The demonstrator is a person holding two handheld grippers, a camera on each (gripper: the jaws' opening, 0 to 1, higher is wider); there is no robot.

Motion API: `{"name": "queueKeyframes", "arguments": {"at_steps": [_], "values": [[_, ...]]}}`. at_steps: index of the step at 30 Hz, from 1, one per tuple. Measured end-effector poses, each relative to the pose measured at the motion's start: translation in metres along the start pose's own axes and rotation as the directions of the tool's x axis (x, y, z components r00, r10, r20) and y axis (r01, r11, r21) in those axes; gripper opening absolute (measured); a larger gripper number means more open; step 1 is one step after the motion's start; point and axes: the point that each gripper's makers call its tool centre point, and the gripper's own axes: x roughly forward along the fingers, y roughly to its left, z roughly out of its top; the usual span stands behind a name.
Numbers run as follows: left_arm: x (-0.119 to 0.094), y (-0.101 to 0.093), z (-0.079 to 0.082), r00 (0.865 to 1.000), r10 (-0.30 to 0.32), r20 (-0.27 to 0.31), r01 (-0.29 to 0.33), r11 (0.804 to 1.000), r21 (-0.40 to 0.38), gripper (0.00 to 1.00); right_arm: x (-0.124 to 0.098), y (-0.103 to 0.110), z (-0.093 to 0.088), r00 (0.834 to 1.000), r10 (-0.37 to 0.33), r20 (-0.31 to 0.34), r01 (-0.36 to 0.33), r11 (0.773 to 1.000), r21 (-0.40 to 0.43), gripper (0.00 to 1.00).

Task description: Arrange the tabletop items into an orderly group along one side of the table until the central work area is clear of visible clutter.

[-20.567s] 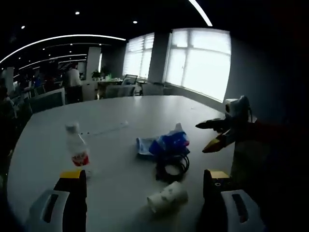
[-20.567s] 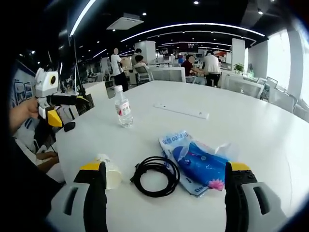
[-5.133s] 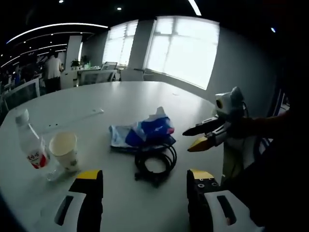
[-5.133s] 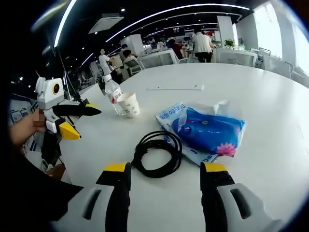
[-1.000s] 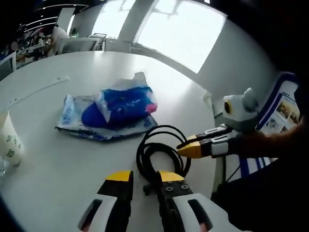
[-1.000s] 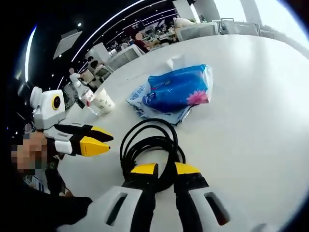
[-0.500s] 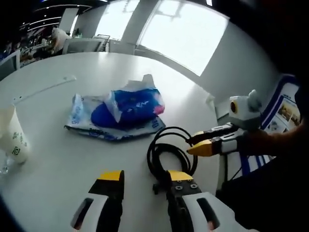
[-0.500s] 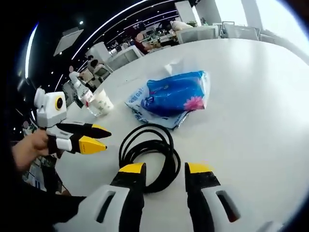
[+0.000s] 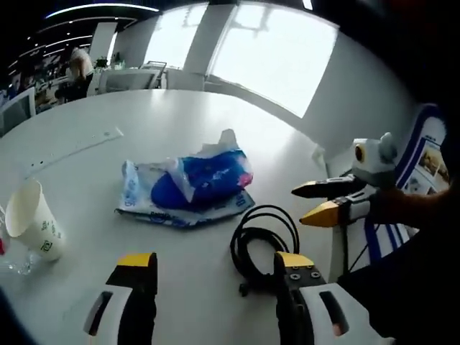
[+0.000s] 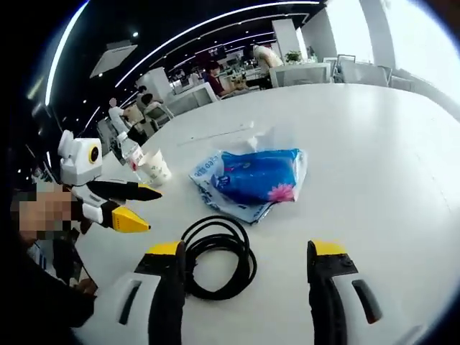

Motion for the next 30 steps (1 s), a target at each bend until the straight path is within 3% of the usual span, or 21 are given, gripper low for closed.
{"name": "queueKeyframes", "arguments": {"at_steps": [8,14,21,30], "values": [[0.006,0.012,0.015,0.998,0.032,0.046,-0.032,0.999,0.01,0.83,-0.001,-0.009,0.016,0.999,0.007,0.032,-0.006,1.0,-0.005,0.85],[0.013,0.017,0.024,0.997,0.048,0.055,-0.049,0.999,0.018,0.94,0.001,-0.012,0.025,0.999,0.031,0.031,-0.029,0.998,-0.062,0.99],[0.017,0.019,0.039,0.995,0.057,0.083,-0.058,0.998,0.014,0.99,-0.001,-0.024,0.034,0.999,0.026,0.03,-0.021,0.99,-0.139,1.0],[0.026,0.018,0.048,0.995,0.055,0.078,-0.057,0.998,0.034,0.99,0.003,-0.037,0.048,0.999,0.026,0.044,-0.02,0.99,-0.143,1.0]]}}
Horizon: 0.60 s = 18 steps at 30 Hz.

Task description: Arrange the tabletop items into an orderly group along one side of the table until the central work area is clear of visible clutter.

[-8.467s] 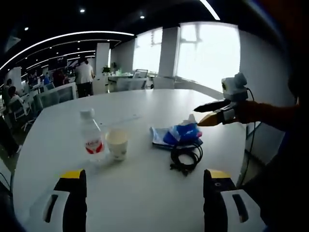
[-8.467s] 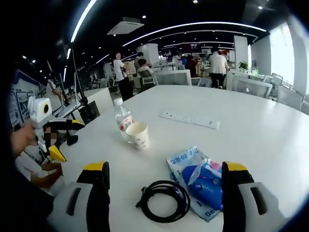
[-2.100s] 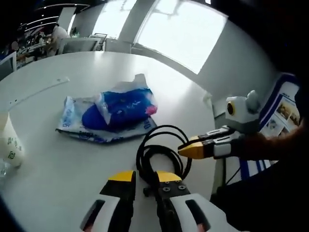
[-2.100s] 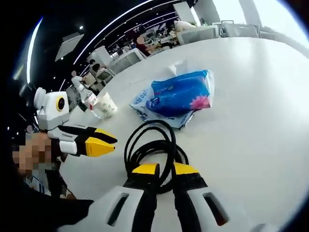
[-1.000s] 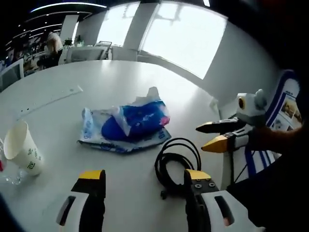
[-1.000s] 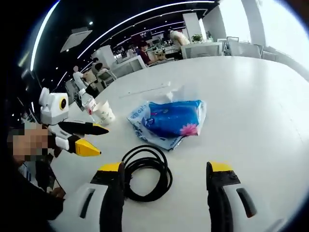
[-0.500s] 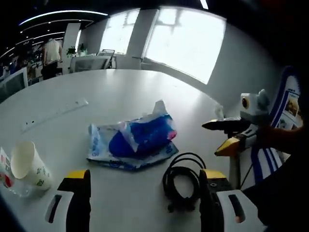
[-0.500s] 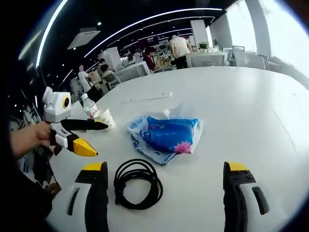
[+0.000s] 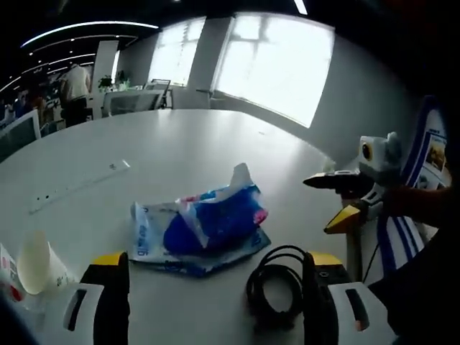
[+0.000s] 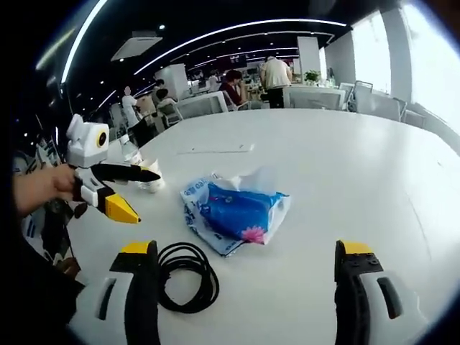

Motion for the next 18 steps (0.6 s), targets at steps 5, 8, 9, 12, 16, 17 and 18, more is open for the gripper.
{"name": "queueKeyframes", "arguments": {"at_steps": [5,8,9,12,16,17,18], "values": [[0.011,0.002,0.007,1.0,-0.012,0.0,0.012,1.0,0.01,0.95,0.009,-0.002,0.002,1.0,0.013,-0.01,-0.013,1.0,-0.005,0.97],[0.017,0.002,0.01,1.0,-0.023,-0.005,0.023,1.0,0.01,0.9,0.016,-0.003,0.002,1.0,0.025,-0.015,-0.025,1.0,-0.005,0.92],[0.018,0.001,0.01,1.0,-0.026,-0.005,0.026,1.0,0.009,0.89,0.018,-0.003,0.003,0.999,0.027,-0.016,-0.027,1.0,-0.004,0.91],[0.023,0.0,0.012,0.999,-0.035,-0.01,0.035,0.999,0.015,0.83,0.024,-0.003,0.004,0.999,0.034,-0.017,-0.034,0.999,-0.001,0.84],[0.027,-0.002,0.013,0.999,-0.051,-0.017,0.051,0.999,0.007,0.71,0.031,-0.003,0.008,0.999,0.04,-0.01,-0.04,0.999,0.013,0.77],[0.028,-0.003,0.014,0.998,-0.054,-0.019,0.054,0.999,0.005,0.68,0.032,-0.004,0.01,0.999,0.038,0.002,-0.038,0.999,0.015,0.74],[0.029,-0.005,0.014,0.998,-0.059,-0.02,0.059,0.998,0.003,0.64,0.034,-0.005,0.011,0.999,0.038,0.004,-0.038,0.999,0.017,0.71]]}}
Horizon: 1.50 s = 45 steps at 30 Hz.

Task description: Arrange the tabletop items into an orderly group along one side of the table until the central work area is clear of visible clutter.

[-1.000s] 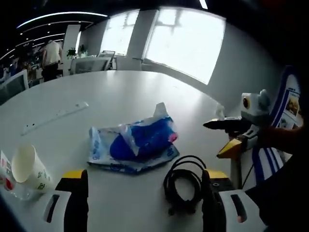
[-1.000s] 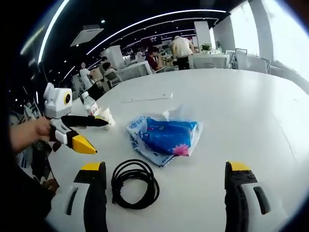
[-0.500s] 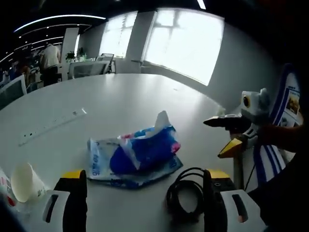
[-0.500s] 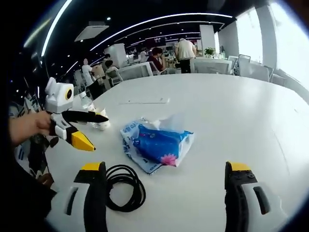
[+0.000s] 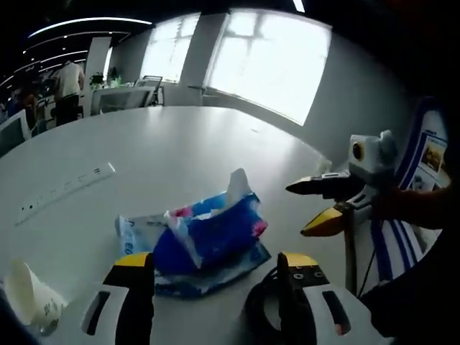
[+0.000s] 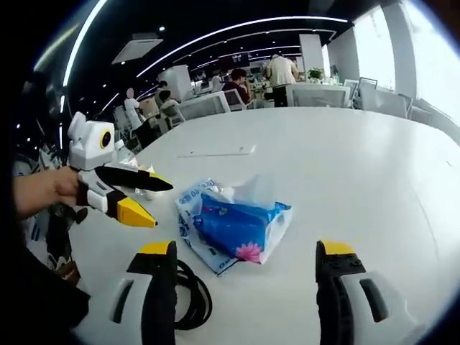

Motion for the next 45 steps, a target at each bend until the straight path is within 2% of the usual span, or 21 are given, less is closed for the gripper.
{"name": "queueKeyframes", "arguments": {"at_steps": [2,6,12,16,24,28,34,45], "values": [[0.001,-0.004,0.001,1.0,-0.01,-0.004,0.01,1.0,0.0,0.6,0.002,-0.001,0.001,1.0,-0.002,-0.001,0.002,1.0,0.009,0.66],[0.006,-0.007,0.001,1.0,-0.012,-0.019,0.012,1.0,0.005,0.57,0.01,-0.003,0.0,1.0,0.0,-0.005,0.0,1.0,0.02,0.59],[0.02,0.004,-0.002,0.999,0.015,-0.047,-0.016,1.0,-0.016,0.47,0.026,-0.005,-0.006,0.999,0.005,-0.037,-0.005,1.0,0.005,0.45],[0.029,0.011,-0.002,0.999,0.026,-0.047,-0.029,0.998,-0.053,0.42,0.036,-0.007,-0.008,0.999,-0.014,-0.05,0.015,1.0,0.011,0.39],[0.046,0.024,-0.015,0.994,0.067,-0.09,-0.072,0.996,-0.056,0.29,0.051,-0.01,-0.012,0.994,-0.045,-0.1,0.045,0.999,0.006,0.29],[0.049,0.028,-0.018,0.991,0.085,-0.101,-0.092,0.994,-0.062,0.18,0.055,-0.011,-0.014,0.992,-0.059,-0.115,0.058,0.998,-0.011,0.2],[0.055,0.029,-0.023,0.988,0.085,-0.128,-0.093,0.994,-0.058,0.12,0.06,-0.017,-0.02,0.986,-0.082,-0.147,0.078,0.996,-0.032,0.11],[0.059,0.032,-0.018,0.99,0.081,-0.119,-0.089,0.994,-0.06,0.04,0.06,-0.025,-0.021,0.986,-0.093,-0.139,0.089,0.995,-0.034,0.0]]}}
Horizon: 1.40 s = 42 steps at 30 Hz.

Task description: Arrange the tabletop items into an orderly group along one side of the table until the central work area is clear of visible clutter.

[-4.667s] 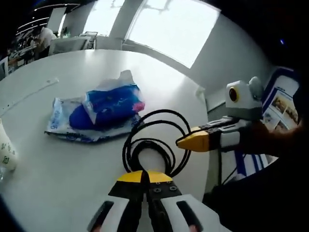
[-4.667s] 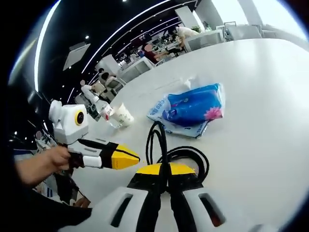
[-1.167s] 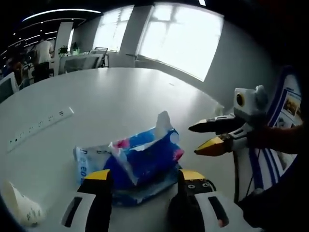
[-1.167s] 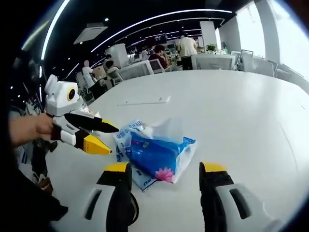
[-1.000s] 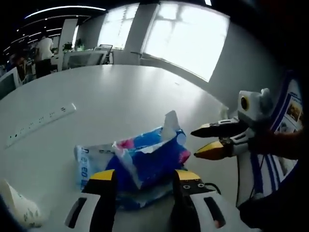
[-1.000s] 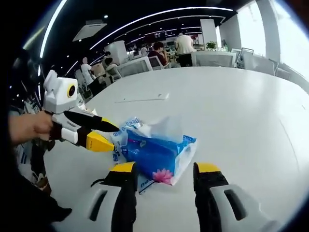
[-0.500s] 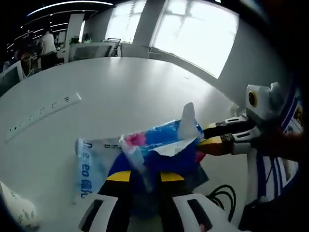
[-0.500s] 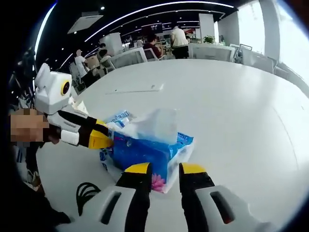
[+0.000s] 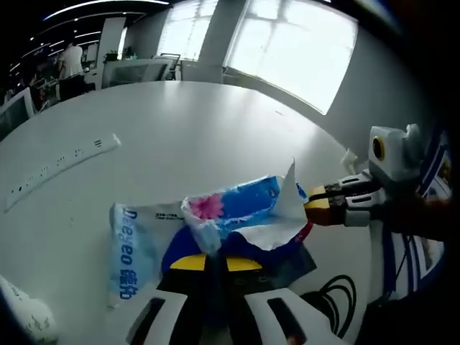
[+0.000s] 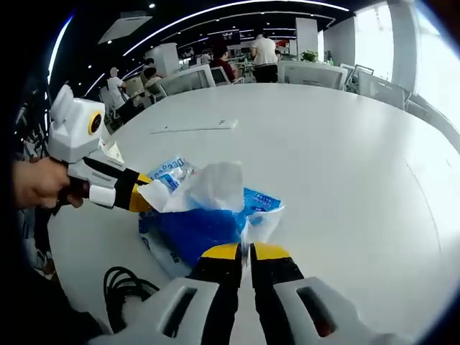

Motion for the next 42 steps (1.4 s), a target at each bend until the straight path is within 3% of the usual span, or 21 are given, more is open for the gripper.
{"name": "queueKeyframes", "arguments": {"at_steps": [7,16,32,42], "values": [[-0.007,-0.004,0.008,1.0,0.011,0.027,-0.012,0.999,0.04,0.01,-0.008,0.004,0.004,1.0,-0.006,0.029,0.006,1.0,0.0,0.0],[-0.021,-0.012,0.029,0.995,0.028,0.099,-0.033,0.998,0.049,0.0,-0.019,-0.005,0.024,0.995,-0.028,0.098,0.029,1.0,-0.007,0.0],[-0.02,-0.032,0.057,0.989,0.02,0.147,-0.03,0.997,0.066,0.0,-0.037,-0.032,0.045,0.981,-0.09,0.173,0.084,0.996,0.04,0.0],[-0.011,-0.044,0.067,0.988,-0.003,0.152,-0.008,0.998,0.068,0.0,-0.04,-0.051,0.054,0.977,-0.118,0.179,0.114,0.993,0.037,0.0]]}}
